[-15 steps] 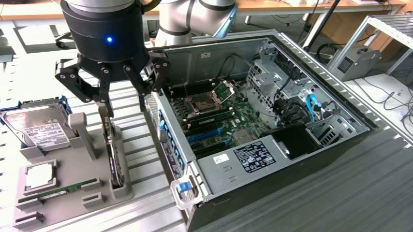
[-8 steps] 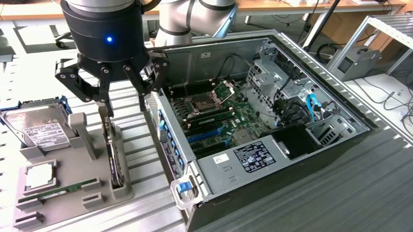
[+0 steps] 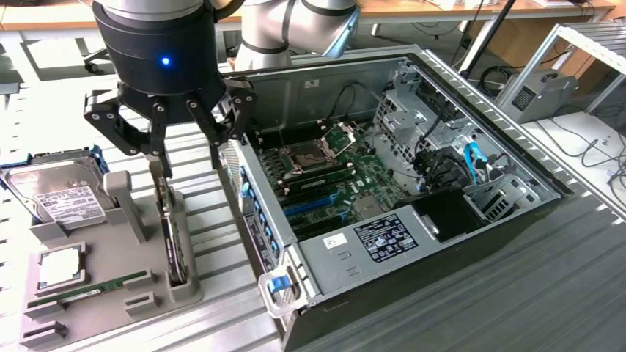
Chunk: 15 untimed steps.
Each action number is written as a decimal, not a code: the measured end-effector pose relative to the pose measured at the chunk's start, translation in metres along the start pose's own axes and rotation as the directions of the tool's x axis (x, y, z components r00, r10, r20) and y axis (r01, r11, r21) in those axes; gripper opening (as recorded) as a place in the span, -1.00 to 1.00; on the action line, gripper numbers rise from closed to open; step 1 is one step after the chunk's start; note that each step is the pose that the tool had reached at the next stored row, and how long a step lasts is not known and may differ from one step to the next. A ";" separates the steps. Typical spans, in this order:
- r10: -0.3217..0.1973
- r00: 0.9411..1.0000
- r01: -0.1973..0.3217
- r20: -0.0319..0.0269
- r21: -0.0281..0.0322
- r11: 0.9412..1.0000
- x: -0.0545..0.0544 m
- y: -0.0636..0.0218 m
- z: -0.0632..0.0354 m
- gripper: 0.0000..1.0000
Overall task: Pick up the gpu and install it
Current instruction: 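Pick up the gpu and move the gpu toward the slot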
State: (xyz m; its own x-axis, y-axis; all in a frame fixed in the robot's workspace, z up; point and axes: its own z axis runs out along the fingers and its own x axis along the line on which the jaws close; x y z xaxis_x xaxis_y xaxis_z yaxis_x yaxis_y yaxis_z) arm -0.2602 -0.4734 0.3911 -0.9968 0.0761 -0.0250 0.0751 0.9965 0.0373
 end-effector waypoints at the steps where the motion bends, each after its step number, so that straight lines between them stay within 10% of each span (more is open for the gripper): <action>1: 0.000 1.000 0.000 0.000 0.000 1.000 0.000 0.0001 0.0002 0.08; 15: 0.000 1.000 0.000 0.000 0.000 1.000 0.003 0.0007 0.0039 0.08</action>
State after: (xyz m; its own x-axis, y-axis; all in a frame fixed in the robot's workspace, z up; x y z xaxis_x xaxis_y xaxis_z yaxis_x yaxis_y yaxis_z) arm -0.2629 -0.4723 0.3872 -0.9968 0.0760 -0.0250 0.0750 0.9965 0.0373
